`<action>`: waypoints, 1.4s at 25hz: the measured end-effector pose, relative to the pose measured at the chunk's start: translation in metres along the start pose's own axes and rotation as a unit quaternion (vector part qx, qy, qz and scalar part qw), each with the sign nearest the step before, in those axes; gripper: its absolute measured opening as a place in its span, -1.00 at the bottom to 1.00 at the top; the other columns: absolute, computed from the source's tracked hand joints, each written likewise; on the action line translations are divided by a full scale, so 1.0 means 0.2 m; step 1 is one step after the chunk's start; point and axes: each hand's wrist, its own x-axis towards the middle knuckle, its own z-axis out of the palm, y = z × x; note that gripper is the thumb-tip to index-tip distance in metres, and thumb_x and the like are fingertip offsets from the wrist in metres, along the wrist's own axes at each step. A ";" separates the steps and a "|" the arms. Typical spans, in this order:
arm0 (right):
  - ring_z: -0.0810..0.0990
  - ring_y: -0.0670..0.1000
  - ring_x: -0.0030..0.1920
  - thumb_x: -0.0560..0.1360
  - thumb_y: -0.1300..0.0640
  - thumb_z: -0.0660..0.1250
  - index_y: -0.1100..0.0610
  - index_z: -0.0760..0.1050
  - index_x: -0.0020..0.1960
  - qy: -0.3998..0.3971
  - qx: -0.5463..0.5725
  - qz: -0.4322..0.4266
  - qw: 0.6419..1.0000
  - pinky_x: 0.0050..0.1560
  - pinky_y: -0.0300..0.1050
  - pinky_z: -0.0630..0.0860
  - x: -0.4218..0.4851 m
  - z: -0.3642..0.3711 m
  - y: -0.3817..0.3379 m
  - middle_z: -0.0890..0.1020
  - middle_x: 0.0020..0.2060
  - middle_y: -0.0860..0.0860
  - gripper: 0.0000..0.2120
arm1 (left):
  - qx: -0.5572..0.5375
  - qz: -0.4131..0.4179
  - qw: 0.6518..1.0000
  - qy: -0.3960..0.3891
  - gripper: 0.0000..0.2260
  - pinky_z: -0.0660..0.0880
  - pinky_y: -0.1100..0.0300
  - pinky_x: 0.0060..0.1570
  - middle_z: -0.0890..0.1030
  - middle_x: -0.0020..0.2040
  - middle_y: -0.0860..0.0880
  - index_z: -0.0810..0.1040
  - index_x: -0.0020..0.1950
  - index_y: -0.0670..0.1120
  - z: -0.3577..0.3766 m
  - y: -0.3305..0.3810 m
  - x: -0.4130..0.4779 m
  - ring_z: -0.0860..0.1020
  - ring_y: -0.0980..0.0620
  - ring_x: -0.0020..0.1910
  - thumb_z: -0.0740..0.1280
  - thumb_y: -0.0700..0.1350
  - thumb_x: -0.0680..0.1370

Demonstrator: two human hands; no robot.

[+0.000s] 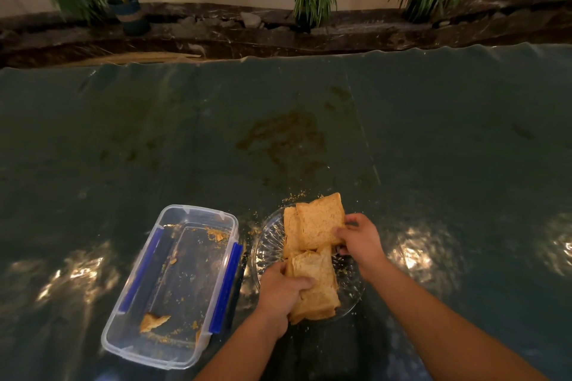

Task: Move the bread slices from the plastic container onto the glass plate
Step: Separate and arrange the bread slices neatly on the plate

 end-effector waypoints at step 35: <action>0.52 -0.03 -0.15 0.46 0.13 0.26 0.05 0.50 -0.05 -0.059 -0.411 -0.293 0.861 -0.24 -0.08 0.51 -0.24 0.15 -0.05 0.56 -0.17 -0.09 -0.90 | 0.054 0.066 0.986 0.141 -0.72 0.41 0.23 -0.32 0.57 -0.19 0.12 0.57 0.25 -0.06 -0.14 0.13 0.24 0.51 0.15 -0.23 0.38 -0.15 0.53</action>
